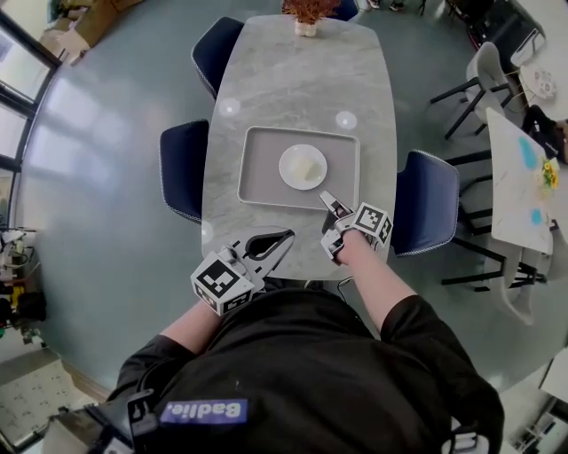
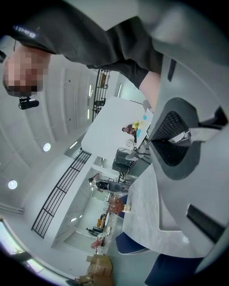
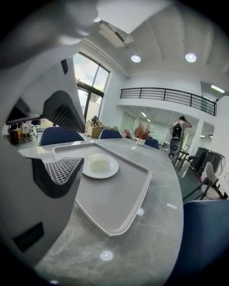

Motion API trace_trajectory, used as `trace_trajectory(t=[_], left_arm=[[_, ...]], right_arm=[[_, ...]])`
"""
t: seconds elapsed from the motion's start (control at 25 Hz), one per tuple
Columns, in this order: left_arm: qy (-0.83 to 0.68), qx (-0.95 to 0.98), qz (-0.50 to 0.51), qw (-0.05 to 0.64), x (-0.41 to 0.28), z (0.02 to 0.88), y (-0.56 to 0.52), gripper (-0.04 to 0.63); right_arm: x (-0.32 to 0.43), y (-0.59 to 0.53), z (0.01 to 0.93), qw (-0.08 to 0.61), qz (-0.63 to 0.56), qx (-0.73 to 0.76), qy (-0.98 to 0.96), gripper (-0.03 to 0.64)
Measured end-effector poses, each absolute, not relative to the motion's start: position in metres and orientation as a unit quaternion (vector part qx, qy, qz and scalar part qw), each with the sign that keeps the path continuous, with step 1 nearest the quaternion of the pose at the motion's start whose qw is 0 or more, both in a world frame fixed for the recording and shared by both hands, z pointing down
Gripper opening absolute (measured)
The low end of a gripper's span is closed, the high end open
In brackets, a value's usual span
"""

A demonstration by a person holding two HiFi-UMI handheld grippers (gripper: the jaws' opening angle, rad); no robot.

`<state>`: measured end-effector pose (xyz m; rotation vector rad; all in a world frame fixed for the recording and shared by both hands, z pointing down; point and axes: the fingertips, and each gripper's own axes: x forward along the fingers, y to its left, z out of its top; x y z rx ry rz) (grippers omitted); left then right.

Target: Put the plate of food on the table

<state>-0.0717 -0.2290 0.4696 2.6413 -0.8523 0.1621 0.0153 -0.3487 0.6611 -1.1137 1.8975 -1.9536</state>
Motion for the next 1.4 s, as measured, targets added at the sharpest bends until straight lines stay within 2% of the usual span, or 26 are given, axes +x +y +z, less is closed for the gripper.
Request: trace_trajectory(t=[0.4, 0.56, 0.8, 1.0, 1.4], left_arm=[[-0.299, 0.935, 0.049, 0.186, -0.052, 0.465, -0.212, 0.006], [-0.298, 0.935, 0.045, 0.186, -0.045, 0.464, -0.209, 0.006], [-0.283, 0.940, 0.044, 0.186, -0.030, 0.461, -0.201, 0.006], [-0.272, 0.943, 0.049, 0.185, -0.019, 0.461, -0.199, 0.006], [-0.253, 0.949, 0.057, 0.180, -0.006, 0.460, -0.192, 0.005]], right_arm=[[0.019, -0.287, 0.583, 0.030, -0.516, -0.303, 0.801, 0.189], [0.017, -0.264, 0.560, -0.013, -0.435, -0.272, 0.859, 0.166], [0.011, -0.237, 0.522, -0.064, -0.297, -0.248, 0.920, 0.071], [0.015, -0.228, 0.504, -0.073, -0.223, -0.256, 0.938, 0.012], [0.016, -0.208, 0.494, -0.070, -0.183, -0.254, 0.947, 0.011]])
